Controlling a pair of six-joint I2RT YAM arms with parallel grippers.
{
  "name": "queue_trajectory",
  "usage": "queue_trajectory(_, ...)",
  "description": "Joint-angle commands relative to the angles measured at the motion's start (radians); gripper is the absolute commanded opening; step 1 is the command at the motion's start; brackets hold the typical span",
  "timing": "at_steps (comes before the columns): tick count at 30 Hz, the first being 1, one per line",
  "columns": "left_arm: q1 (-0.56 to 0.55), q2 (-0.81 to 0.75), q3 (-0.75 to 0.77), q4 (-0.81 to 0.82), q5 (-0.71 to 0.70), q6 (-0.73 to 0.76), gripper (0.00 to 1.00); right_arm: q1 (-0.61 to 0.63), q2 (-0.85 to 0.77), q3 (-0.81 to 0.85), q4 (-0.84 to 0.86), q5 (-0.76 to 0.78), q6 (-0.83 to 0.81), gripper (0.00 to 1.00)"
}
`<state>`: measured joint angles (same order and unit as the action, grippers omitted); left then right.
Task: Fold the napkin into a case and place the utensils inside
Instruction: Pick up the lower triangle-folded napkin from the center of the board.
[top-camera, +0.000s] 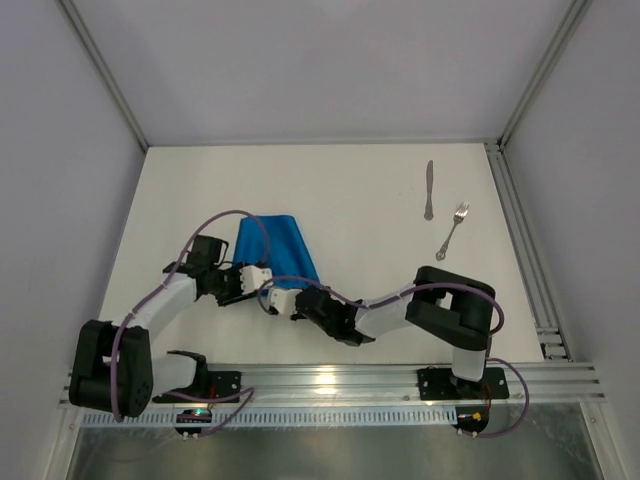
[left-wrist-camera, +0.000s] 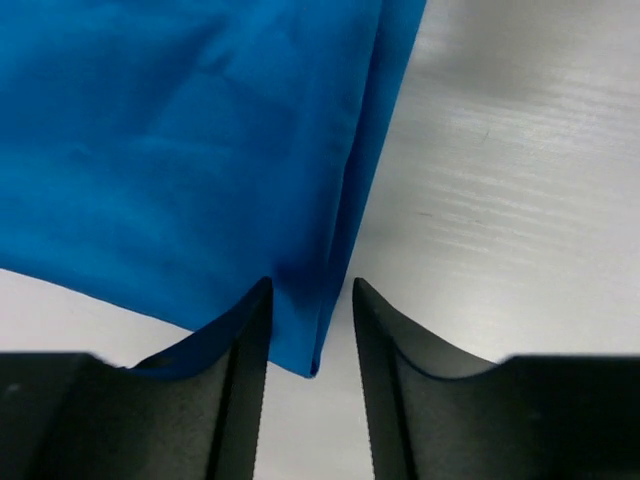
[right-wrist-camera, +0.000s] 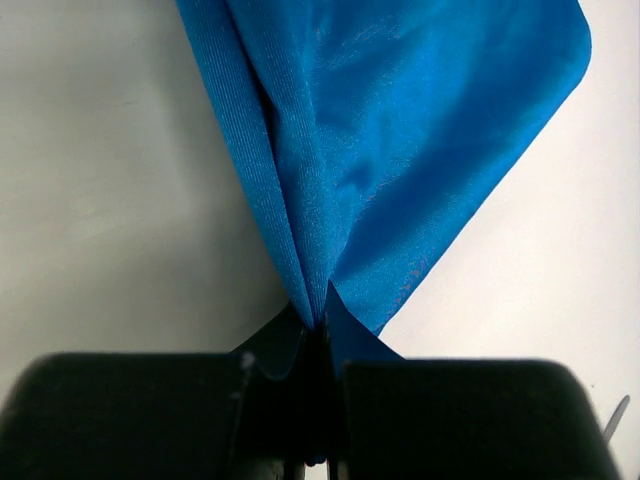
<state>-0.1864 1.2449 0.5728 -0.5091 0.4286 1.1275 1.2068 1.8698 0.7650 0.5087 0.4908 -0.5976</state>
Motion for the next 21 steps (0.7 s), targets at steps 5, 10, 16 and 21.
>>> queue_trajectory(5, 0.102, -0.073, 0.074, -0.111, 0.28, 0.06, 0.61, -0.061, -0.106, 0.094, -0.208, -0.198, 0.079, 0.04)
queue_trajectory(10, 0.183, -0.096, 0.119, -0.273, 0.389, 0.181, 0.75, -0.147, -0.124, 0.143, -0.321, -0.362, 0.159, 0.04)
queue_trajectory(16, 0.182, -0.148, 0.076, -0.16, 0.519, 0.097, 0.99, -0.219, -0.123, 0.224, -0.398, -0.519, 0.219, 0.04)
queue_trajectory(21, 0.15, -0.15, -0.005, 0.212, 0.307, -0.213, 0.99, -0.265, -0.106, 0.278, -0.453, -0.609, 0.263, 0.04)
